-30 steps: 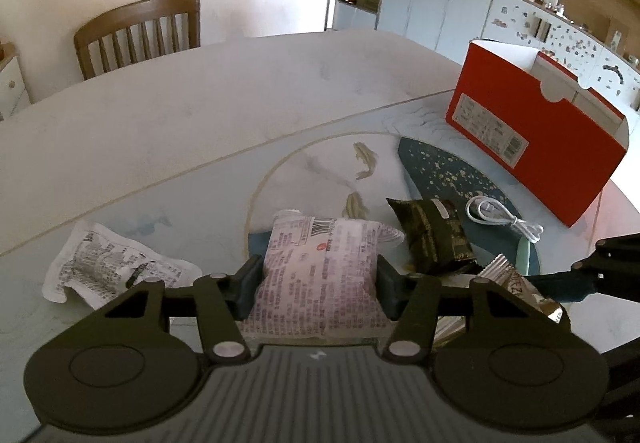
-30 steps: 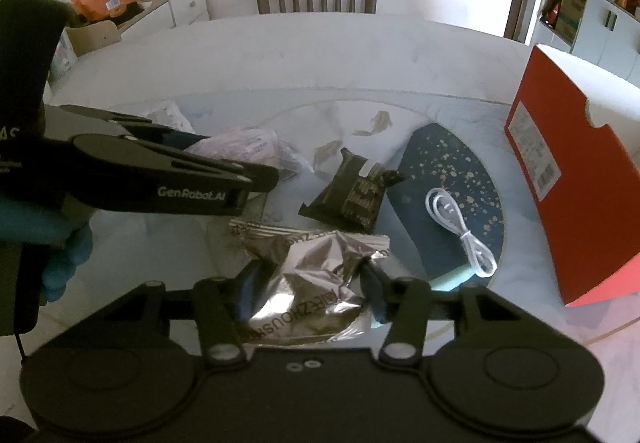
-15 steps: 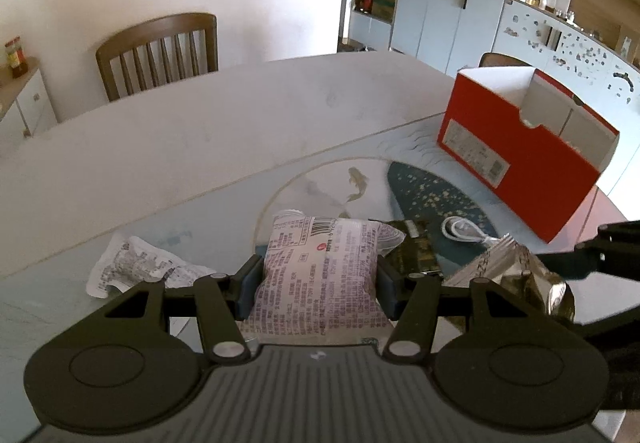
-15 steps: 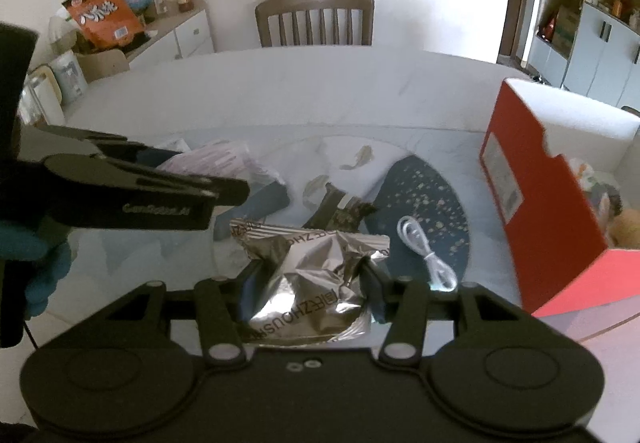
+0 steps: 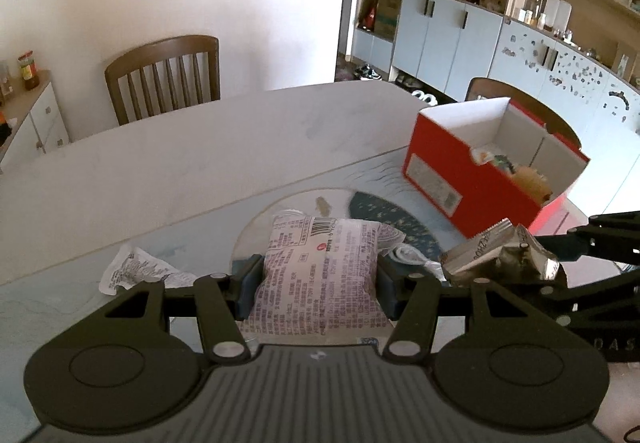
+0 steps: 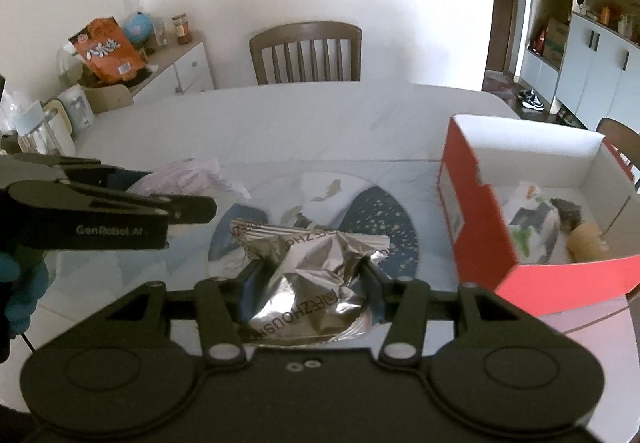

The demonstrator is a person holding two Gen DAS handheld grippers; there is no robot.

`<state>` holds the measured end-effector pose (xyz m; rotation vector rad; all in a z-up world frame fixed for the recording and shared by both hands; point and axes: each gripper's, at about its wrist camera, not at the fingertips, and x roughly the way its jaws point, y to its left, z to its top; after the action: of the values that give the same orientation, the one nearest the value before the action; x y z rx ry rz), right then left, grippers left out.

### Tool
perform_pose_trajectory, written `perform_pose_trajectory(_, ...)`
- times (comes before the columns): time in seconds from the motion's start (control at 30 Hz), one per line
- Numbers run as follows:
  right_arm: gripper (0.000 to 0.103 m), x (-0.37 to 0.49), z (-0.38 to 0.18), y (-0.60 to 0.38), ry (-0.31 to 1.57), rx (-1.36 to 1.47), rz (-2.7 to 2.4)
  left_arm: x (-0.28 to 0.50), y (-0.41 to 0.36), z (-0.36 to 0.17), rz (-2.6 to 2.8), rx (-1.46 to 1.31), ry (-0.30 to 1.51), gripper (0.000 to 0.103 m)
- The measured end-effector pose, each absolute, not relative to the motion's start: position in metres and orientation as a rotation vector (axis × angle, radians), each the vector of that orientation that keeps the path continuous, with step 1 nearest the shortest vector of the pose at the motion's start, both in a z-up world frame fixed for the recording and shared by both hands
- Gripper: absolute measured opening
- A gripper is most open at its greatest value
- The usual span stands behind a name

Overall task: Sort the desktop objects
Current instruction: 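Lift and carry the foil packet and pink bag over the red shoebox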

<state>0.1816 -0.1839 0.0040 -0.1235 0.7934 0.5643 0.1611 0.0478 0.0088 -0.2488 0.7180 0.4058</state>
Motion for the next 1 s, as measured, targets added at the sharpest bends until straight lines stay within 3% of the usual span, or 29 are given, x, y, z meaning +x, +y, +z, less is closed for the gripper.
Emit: perform_pose_trajectory(1.0, 0.052, 0.202, 0.048, -0.299, 0.714, -0.069, 0.512, 0.237, -0.055, 0.067, 0.337, -0.200, 0.688, 0.057)
